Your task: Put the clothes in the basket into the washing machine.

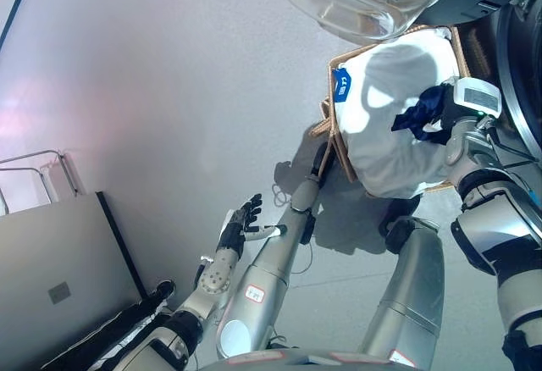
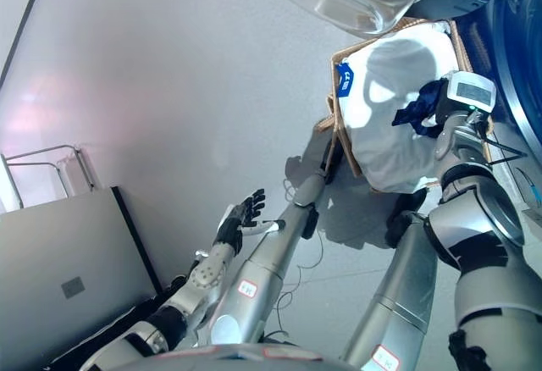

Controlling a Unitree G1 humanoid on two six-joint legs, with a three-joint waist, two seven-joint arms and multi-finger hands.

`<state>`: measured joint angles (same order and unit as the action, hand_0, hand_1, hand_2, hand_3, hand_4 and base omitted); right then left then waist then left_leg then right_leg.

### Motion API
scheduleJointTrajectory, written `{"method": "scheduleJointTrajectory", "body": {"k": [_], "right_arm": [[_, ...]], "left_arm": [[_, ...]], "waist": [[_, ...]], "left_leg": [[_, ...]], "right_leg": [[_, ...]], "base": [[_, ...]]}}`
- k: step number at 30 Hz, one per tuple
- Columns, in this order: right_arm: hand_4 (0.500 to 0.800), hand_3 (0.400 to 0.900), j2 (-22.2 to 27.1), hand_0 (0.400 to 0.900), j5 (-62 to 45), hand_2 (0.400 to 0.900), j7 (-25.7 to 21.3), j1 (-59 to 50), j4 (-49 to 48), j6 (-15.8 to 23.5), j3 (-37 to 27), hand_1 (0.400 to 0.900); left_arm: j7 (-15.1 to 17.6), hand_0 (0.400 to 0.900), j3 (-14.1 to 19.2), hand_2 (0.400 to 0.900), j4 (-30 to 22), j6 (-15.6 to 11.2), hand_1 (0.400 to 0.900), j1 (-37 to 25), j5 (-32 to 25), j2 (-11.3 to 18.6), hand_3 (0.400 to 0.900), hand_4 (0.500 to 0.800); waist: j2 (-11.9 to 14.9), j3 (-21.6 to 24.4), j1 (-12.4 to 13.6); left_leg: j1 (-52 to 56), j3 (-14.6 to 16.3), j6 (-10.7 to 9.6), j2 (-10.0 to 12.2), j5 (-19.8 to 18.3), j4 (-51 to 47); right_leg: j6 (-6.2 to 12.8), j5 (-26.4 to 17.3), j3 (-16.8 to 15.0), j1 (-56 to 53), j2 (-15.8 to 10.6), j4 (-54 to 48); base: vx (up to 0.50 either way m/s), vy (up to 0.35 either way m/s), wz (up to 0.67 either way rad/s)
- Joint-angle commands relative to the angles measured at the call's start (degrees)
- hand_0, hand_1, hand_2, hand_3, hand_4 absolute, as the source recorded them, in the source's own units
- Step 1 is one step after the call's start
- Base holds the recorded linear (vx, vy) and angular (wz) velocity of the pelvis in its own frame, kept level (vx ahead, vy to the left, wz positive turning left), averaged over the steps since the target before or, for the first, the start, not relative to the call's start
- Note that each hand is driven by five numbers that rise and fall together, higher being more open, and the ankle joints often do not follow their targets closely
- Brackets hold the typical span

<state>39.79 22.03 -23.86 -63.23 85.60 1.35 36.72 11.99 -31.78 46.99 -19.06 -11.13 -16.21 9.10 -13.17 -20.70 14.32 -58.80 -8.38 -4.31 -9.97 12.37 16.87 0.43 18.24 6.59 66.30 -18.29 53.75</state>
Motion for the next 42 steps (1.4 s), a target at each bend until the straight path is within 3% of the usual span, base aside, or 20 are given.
{"method": "scheduleJointTrajectory", "body": {"k": [1, 12, 19, 22, 25, 27, 30, 31, 34, 35, 37, 42], "right_arm": [[0.5, 0.4, 5.86, 0.4, 0.17, 0.4, -0.4, 1.54, 2.2, -1.67, 1.11, 0.4], [0.5, 0.4, 4.96, 0.4, -1.7, 0.4, -0.93, 5.18, 2.11, -1.62, -2.68, 0.4], [0.5, 0.4, 1.76, 0.4, -5.47, 0.4, -1.41, 7.27, 1.72, -1.38, -6.22, 0.4], [0.5, 0.4, -0.1, 0.4, -12.03, 0.4, -1.52, 8.8, 1.29, 0.02, -11.82, 0.4], [0.5, 0.4, -1.42, 0.4, -27.73, 0.4, -2.19, 10.78, 0.75, 3.38, -23.24, 0.4], [0.5, 0.4, -2.93, 0.4, -42.9, 0.4, -2.97, 13.53, -0.93, 7.9, -32.88, 0.4], [0.5, 0.4, -5.69, 0.4, -58.28, 0.4, -2.5, 15.56, -2.99, 13.41, -40.45, 0.4], [0.5, 0.4, -5.76, 0.4, -58.36, 0.4, -2.47, 15.72, -3.06, 13.45, -40.52, 0.4], [0.5, 0.4, -9.26, 0.4, -73.56, 0.4, 0.29, 17.19, -5.15, 18.9, -48.02, 0.4], [0.5, 0.4, -9.25, 0.4, -73.71, 0.4, 0.47, 17.27, -5.07, 18.95, -48.03, 0.4], [0.5, 0.4, -10.69, 0.4, -79.63, 0.4, 0.3, 15.26, -9.76, 22.68, -50.47, 0.4], [0.5, 0.4, -10.18, 0.4, -81.99, 0.4, 0.58, 11.93, -13.54, 25.65, -51.22, 0.4]], "left_arm": [[2.37, 0.9, -0.28, 0.9, 8.63, 2.23, 0.9, 1.42, 0.56, -0.98, 0.9, 0.8], [2.32, 0.9, 0.18, 0.9, 10.46, 2.35, 0.9, 1.09, 2.14, -0.62, 0.9, 0.8], [1.9, 0.9, 1.27, 0.9, 12.9, 2.46, 0.9, 0.67, 1.78, -0.38, 0.9, 0.8], [1.57, 0.9, 1.79, 0.9, 13.65, 2.45, 0.9, 1.37, 1.5, -0.21, 0.9, 0.8], [1.09, 0.9, 2.73, 0.9, 14.39, 2.34, 0.9, 2.05, 1.2, -0.01, 0.9, 0.8], [0.64, 0.9, 3.42, 0.9, 14.98, 2.08, 0.9, 2.74, 1.2, 0.03, 0.9, 0.8], [0.69, 0.9, 4.18, 0.9, 16.08, 1.7, 0.9, 3.57, 1.69, 0.51, 0.9, 0.8], [0.68, 0.9, 4.13, 0.9, 16.1, 1.67, 0.9, 3.62, 1.69, 0.6, 0.9, 0.8], [0.28, 0.9, 4.26, 0.9, 18.76, 1.44, 0.9, 4.94, 2.1, -0.09, 0.9, 0.8], [0.28, 0.9, 4.22, 0.9, 18.77, 1.41, 0.9, 4.99, 2.11, -0.05, 0.9, 0.8], [0.04, 0.9, 5.19, 0.9, 20.77, 1.09, 0.9, 5.84, 0.87, -0.17, 0.9, 0.8], [-0.94, 0.9, 6.13, 0.9, 22.13, 0.51, 0.9, 6.95, -0.9, -0.11, 0.9, 0.8]], "waist": [[-5.77, -1.04, -0.8], [-5.33, -0.55, -0.55], [-4.01, -0.05, -1.49], [-3.33, 0.48, -2.01], [-3.09, 1.12, -2.58], [-3.39, 1.78, -2.64], [-3.05, 2.76, -3.45], [-3.02, 2.66, -3.41], [-2.88, 4.6, -4.4], [-2.89, 4.49, -4.41], [-2.72, 5.81, -5.3], [-2.9, 7.37, -5.22]], "left_leg": [[-0.56, 3.27, 4.0, -3.02, -12.22, 9.92], [4.93, 2.71, 4.17, -2.83, -11.42, 6.87], [11.81, 2.74, 4.1, -1.54, -9.97, 1.81], [15.65, 2.67, 4.17, -0.72, -9.29, -1.08], [19.6, 2.74, 4.11, 0.06, -8.84, -4.15], [21.74, 3.16, 4.27, 0.91, -7.19, -6.32], [24.88, 3.42, 4.26, 1.71, -6.99, -8.68], [25.17, 3.43, 4.26, 1.75, -6.95, -8.84], [28.63, 3.96, 4.29, 2.35, -7.2, -10.77], [28.89, 3.94, 4.28, 2.38, -7.16, -10.91], [30.81, 4.43, 4.31, 2.72, -7.33, -12.1], [32.81, 4.7, 4.41, 2.88, -7.35, -13.28]], "right_leg": [[-0.01, -5.79, -2.18, -4.56, 3.04, -6.14], [0.16, -6.45, -1.19, -10.48, 3.61, -9.73], [0.53, -8.77, -0.05, -18.1, 5.57, -17.26], [0.89, -10.12, 0.35, -22.84, 6.79, -21.93], [1.52, -11.56, 0.9, -27.7, 7.68, -27.47], [1.6, -14.1, 1.42, -30.16, 8.35, -31.28], [2.2, -15.09, 1.24, -33.69, 8.84, -35.55], [2.2, -15.21, 1.25, -34.02, 8.9, -35.82], [2.86, -16.27, 0.85, -38.25, 9.23, -40.24], [2.86, -16.38, 0.89, -38.57, 9.27, -40.5], [3.16, -17.01, -0.02, -40.44, 9.78, -42.58], [3.52, -17.93, -0.37, -42.68, 9.92, -45.04]], "base": [[0.02, -0.012, -0.04], [0.0, -0.006, -0.02], [0.0, -0.018, -0.16], [0.02, -0.012, -0.23], [0.04, -0.015, -0.22], [-0.04, 0.021, -0.18], [0.0, 0.014, -0.18], [0.03, 0.021, -0.19], [0.05, 0.021, -0.21], [0.04, 0.016, -0.14], [0.03, 0.033, -0.25], [0.02, 0.009, -0.14]]}}
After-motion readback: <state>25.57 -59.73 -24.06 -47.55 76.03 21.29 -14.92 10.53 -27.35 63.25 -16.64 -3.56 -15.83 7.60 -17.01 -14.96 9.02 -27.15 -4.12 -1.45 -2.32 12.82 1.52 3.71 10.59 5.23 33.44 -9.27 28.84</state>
